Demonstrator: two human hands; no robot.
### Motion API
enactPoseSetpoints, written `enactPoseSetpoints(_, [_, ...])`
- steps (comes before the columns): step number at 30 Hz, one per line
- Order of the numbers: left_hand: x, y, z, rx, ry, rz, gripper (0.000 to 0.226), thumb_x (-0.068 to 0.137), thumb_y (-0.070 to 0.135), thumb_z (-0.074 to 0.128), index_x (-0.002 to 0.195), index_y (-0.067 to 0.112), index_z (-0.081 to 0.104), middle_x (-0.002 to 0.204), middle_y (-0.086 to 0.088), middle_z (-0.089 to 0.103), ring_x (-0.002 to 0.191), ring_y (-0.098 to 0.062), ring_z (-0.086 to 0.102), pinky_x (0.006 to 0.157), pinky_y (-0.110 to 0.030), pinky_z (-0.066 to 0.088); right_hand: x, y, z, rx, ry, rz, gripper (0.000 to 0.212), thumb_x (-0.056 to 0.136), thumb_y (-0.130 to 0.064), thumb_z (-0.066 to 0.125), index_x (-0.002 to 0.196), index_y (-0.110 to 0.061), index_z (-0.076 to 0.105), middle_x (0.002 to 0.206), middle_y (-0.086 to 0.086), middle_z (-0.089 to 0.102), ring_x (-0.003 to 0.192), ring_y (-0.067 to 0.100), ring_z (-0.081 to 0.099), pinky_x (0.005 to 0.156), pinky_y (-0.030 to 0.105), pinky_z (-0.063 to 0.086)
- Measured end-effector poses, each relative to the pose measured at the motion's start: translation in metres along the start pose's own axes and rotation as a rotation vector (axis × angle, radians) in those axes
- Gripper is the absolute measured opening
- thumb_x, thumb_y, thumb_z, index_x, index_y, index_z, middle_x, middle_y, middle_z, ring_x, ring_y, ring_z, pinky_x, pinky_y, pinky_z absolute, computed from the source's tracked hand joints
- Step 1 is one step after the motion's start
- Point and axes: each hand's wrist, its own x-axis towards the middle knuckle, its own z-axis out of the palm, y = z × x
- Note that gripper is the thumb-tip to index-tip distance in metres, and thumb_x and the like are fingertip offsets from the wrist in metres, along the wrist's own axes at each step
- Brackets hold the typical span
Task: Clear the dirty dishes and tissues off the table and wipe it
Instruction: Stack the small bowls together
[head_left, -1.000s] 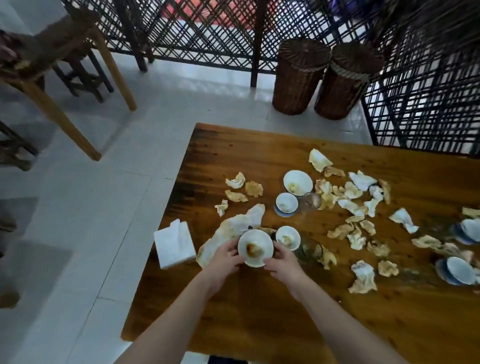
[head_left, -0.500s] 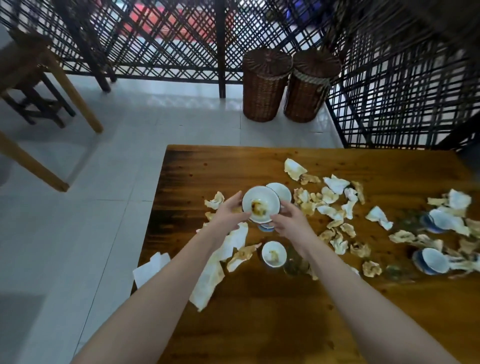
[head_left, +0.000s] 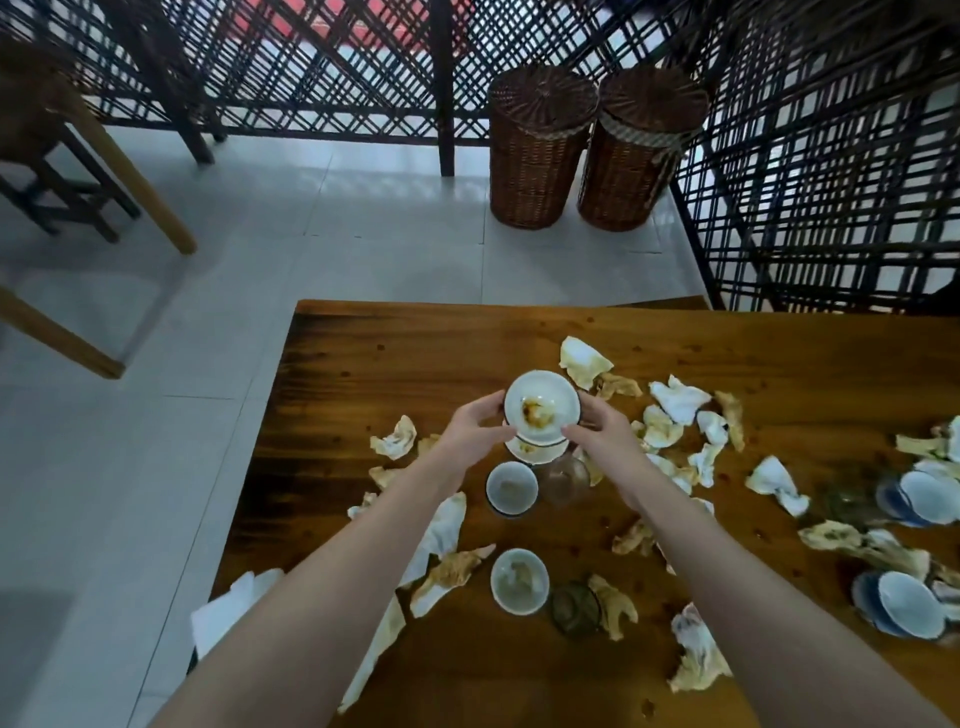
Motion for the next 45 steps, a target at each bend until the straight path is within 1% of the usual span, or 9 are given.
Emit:
enactPoseSetpoints(6, [0.010, -0.011, 0.005, 0.043, -0.021, -0.044, 0.059, 0.092, 0.021, 0.064, 0.146, 0.026, 0.040, 0.150, 0.003, 0.038, 0.130, -0.019, 0.040, 0.089, -0.030, 0.039, 0.020, 0.019, -0.003, -0.120, -0.006, 0.076, 0.053, 0.089, -0.016, 0.064, 0.140, -0.018, 0.047, 0.147, 0.007, 0.041, 0.130, 0.023, 0.042, 0.106, 0.038, 0.039])
enactPoseSetpoints(10, [0.012, -0.021, 0.003, 0.053, 0.007, -0.041, 0.052, 0.094, 0.017, 0.062, 0.142, 0.026, 0.045, 0.147, 0.004, 0.043, 0.130, -0.016, 0.040, 0.106, -0.038, 0.037, 0.026, 0.027, -0.002, -0.098, -0.030, 0.063, 0.047, 0.090, -0.013, 0.062, 0.136, -0.012, 0.051, 0.136, 0.006, 0.053, 0.116, 0.017, 0.051, 0.090, 0.026, 0.042])
enactPoseSetpoints(15, [0.013, -0.028, 0.001, 0.018, -0.001, -0.040, 0.051, 0.093, 0.014, 0.063, 0.139, 0.027, 0.047, 0.142, 0.001, 0.046, 0.130, -0.018, 0.042, 0.107, -0.039, 0.038, 0.030, 0.032, 0.004, -0.119, -0.086, 0.060, 0.052, 0.090, -0.016, 0.061, 0.140, -0.017, 0.046, 0.130, 0.001, 0.054, 0.112, 0.016, 0.052, 0.081, 0.023, 0.045])
enactPoseSetpoints(18, [0.011, -0.030, 0.004, -0.071, -0.026, -0.064, 0.048, 0.091, 0.014, 0.065, 0.132, 0.032, 0.048, 0.137, -0.005, 0.049, 0.128, -0.021, 0.045, 0.109, -0.048, 0.038, 0.029, 0.034, 0.006, -0.165, -0.100, 0.054, 0.054, 0.091, -0.022, 0.061, 0.142, -0.023, 0.042, 0.123, -0.007, 0.053, 0.101, 0.011, 0.052, 0.065, 0.015, 0.043])
enactPoseSetpoints(27, [0.003, -0.018, 0.007, -0.166, -0.005, 0.011, 0.051, 0.090, 0.012, 0.066, 0.131, 0.033, 0.046, 0.131, -0.008, 0.054, 0.122, -0.023, 0.052, 0.106, -0.045, 0.043, 0.018, 0.015, 0.009, -0.074, -0.076, 0.018, 0.059, 0.090, -0.017, 0.062, 0.144, -0.021, 0.040, 0.131, 0.001, 0.054, 0.119, 0.021, 0.052, 0.096, 0.036, 0.047])
enactPoseSetpoints(31, [-0.012, -0.005, 0.003, -0.211, 0.009, 0.092, 0.046, 0.091, 0.025, 0.065, 0.129, 0.042, 0.044, 0.127, -0.004, 0.054, 0.118, -0.020, 0.052, 0.098, -0.040, 0.045, 0.006, -0.003, 0.009, 0.035, -0.035, -0.057, 0.058, 0.090, -0.018, 0.062, 0.144, -0.020, 0.040, 0.130, -0.001, 0.056, 0.115, 0.015, 0.053, 0.092, 0.028, 0.047])
enactPoseSetpoints(36, [-0.036, 0.009, -0.003, -0.274, 0.007, 0.157, 0.038, 0.094, 0.030, 0.060, 0.126, 0.044, 0.047, 0.124, -0.004, 0.057, 0.114, -0.023, 0.060, 0.094, -0.039, 0.053, -0.023, -0.014, 0.015, 0.238, 0.061, -0.006, 0.042, 0.098, -0.041, 0.045, 0.138, -0.031, 0.044, 0.131, -0.004, 0.054, 0.118, 0.017, 0.053, 0.096, 0.039, 0.049])
enactPoseSetpoints(40, [-0.062, 0.005, -0.013, -0.280, -0.008, 0.200, 0.033, 0.093, 0.033, 0.059, 0.123, 0.045, 0.050, 0.119, 0.002, 0.059, 0.108, -0.018, 0.063, 0.076, -0.022, 0.056, -0.050, -0.016, 0.025, 0.314, 0.100, 0.006, 0.034, 0.100, -0.040, 0.041, 0.131, -0.029, 0.049, 0.130, -0.002, 0.053, 0.115, 0.017, 0.054, 0.090, 0.040, 0.054])
enactPoseSetpoints(45, [-0.093, -0.010, -0.018, -0.303, -0.060, 0.238, 0.025, 0.094, 0.033, 0.058, 0.115, 0.045, 0.053, 0.116, 0.001, 0.061, 0.104, -0.015, 0.065, 0.073, -0.020, 0.056, -0.088, -0.011, 0.034, 0.357, 0.124, -0.010, 0.032, 0.100, -0.036, 0.044, 0.128, -0.025, 0.051, 0.136, -0.002, 0.049, 0.115, 0.017, 0.055, 0.093, 0.038, 0.052])
